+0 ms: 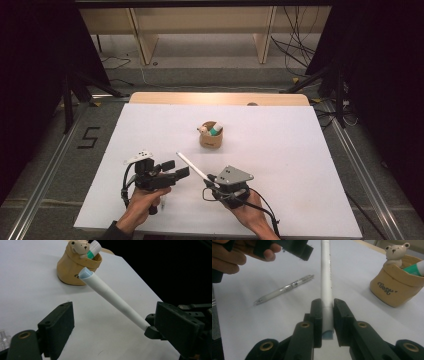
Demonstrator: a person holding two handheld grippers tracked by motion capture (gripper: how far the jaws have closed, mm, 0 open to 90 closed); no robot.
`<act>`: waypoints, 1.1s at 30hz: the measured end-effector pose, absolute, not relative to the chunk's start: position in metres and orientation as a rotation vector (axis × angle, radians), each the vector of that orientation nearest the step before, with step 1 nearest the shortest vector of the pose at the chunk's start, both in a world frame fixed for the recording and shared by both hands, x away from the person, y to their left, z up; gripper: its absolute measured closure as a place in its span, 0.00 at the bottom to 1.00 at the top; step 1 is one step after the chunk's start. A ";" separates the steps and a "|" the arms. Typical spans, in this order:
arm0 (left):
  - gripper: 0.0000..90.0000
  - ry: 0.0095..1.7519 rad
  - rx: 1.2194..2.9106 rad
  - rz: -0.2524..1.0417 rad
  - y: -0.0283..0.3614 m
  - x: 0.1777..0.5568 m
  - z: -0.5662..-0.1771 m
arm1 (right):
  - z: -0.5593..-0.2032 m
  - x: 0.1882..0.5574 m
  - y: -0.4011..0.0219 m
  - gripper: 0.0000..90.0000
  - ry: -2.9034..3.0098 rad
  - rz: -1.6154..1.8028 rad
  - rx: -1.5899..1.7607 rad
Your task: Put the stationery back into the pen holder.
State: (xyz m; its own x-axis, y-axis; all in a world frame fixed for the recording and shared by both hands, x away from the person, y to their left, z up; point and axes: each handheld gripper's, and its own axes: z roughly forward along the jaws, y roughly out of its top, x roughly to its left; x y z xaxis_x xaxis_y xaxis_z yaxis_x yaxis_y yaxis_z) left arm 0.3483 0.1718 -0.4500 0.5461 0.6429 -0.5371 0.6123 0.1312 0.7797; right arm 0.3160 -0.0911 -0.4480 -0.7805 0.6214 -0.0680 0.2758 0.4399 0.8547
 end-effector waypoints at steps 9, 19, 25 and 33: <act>0.21 1.131 1.474 -0.082 0.166 0.355 -0.451 | -0.449 0.310 -0.091 0.88 2.287 1.294 0.737; 0.41 1.181 1.341 -0.191 0.174 0.361 -0.458 | -0.449 0.306 -0.091 0.88 2.271 1.294 0.723; 0.51 1.190 1.303 -0.218 0.175 0.362 -0.459 | -0.450 0.306 -0.091 0.88 2.269 1.295 0.717; 0.61 1.189 1.267 -0.237 0.175 0.364 -0.460 | -0.451 0.305 -0.091 0.88 2.271 1.296 0.712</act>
